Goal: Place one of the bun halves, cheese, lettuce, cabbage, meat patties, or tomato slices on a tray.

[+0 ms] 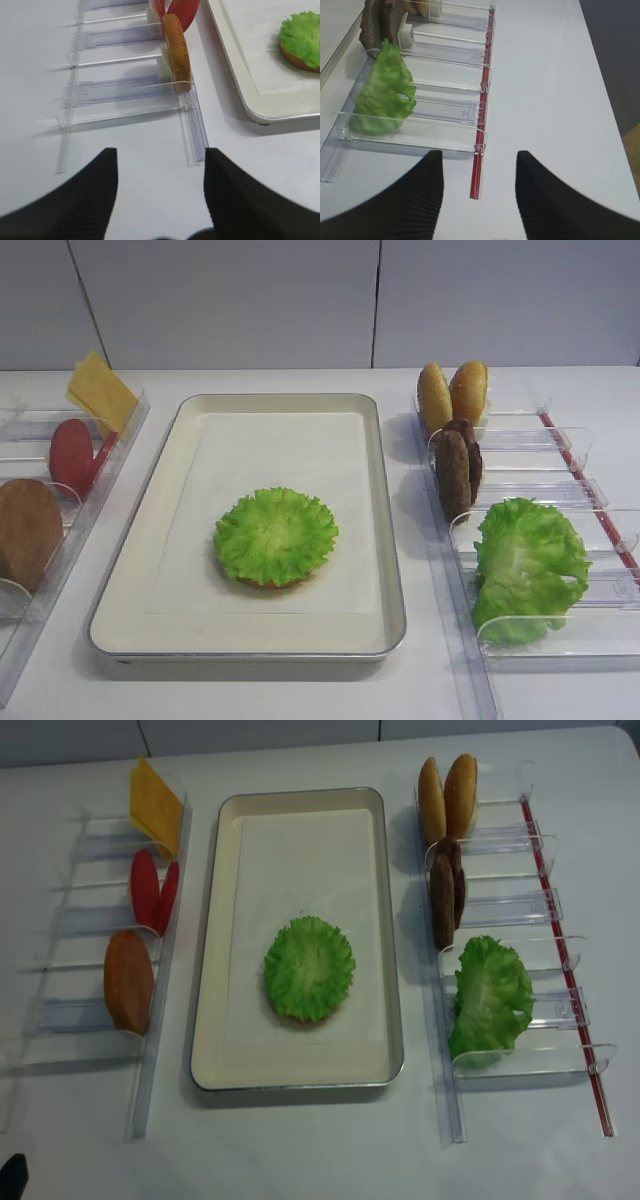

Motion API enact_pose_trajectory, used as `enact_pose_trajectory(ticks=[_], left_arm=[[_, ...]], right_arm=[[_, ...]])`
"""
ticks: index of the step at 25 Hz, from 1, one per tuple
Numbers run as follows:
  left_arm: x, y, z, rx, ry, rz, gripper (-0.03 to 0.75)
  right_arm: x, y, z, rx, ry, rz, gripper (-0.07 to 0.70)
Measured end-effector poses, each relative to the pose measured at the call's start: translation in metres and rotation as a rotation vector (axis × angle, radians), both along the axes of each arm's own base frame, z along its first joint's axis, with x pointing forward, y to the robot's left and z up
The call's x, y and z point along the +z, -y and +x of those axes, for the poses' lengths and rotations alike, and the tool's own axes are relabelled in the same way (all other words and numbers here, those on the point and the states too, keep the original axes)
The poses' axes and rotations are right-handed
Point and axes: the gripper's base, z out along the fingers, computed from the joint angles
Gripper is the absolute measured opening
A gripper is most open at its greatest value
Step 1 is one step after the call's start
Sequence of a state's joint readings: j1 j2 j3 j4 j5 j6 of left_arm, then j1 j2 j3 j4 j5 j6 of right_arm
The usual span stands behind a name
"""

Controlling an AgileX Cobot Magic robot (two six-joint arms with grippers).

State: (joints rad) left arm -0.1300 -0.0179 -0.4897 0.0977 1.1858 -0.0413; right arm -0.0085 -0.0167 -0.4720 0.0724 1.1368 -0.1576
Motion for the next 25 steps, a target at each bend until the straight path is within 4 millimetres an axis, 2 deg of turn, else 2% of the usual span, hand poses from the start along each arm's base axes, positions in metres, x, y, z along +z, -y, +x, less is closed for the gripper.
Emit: enact_pose_trajectory(ticks=[25], left_arm=[[0.0000, 0.0000, 0.0000, 0.000, 0.000, 0.000, 0.357]], right_arm=[[0.0001, 0.0000, 0.0001, 0.000, 0.001, 0.000, 0.366]])
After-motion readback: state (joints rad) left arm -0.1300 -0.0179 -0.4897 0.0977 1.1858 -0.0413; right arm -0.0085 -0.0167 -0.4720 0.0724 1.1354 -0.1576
